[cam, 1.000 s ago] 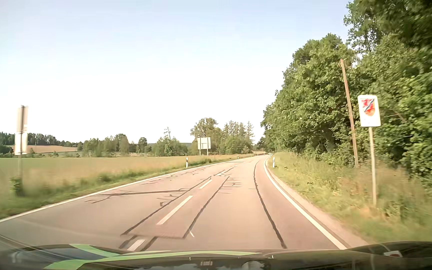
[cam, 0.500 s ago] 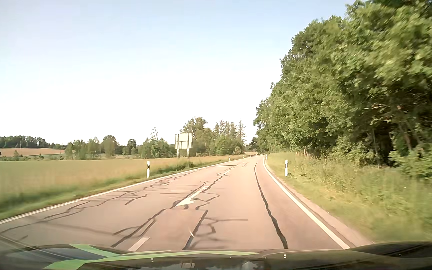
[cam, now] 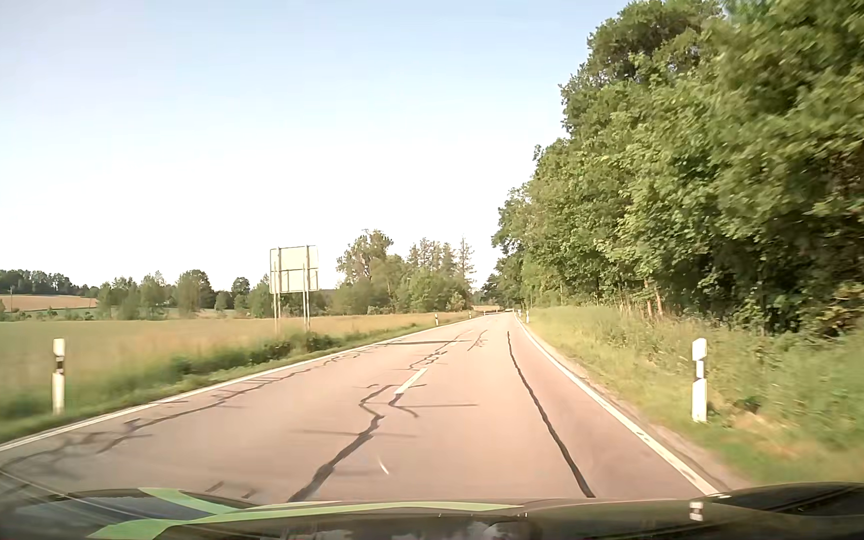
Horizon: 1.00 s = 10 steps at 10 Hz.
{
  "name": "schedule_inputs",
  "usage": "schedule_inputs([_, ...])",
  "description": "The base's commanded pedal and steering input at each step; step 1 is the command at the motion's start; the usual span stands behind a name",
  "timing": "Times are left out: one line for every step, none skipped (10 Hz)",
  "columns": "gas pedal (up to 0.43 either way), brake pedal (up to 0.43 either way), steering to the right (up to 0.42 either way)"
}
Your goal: Follow the waypoints while adhering to traffic rules and regulations
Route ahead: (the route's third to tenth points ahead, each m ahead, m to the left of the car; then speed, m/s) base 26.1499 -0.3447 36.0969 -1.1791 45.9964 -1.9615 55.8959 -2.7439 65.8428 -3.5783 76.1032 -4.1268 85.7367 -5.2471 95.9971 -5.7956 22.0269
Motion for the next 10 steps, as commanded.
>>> schedule_inputs([0.138,0.0,0.012])
schedule_inputs([0.138,0.0,0.013])
schedule_inputs([0.138,0.0,0.012])
schedule_inputs([0.15,0.0,0.012])
schedule_inputs([0.157,0.0,0.013])
schedule_inputs([0.169,0.0,0.013])
schedule_inputs([0.177,0.0,0.012])
schedule_inputs([0.197,0.0,0.011])
schedule_inputs([0.209,0.0,0.011])
schedule_inputs([0.22,0.0,0.01])
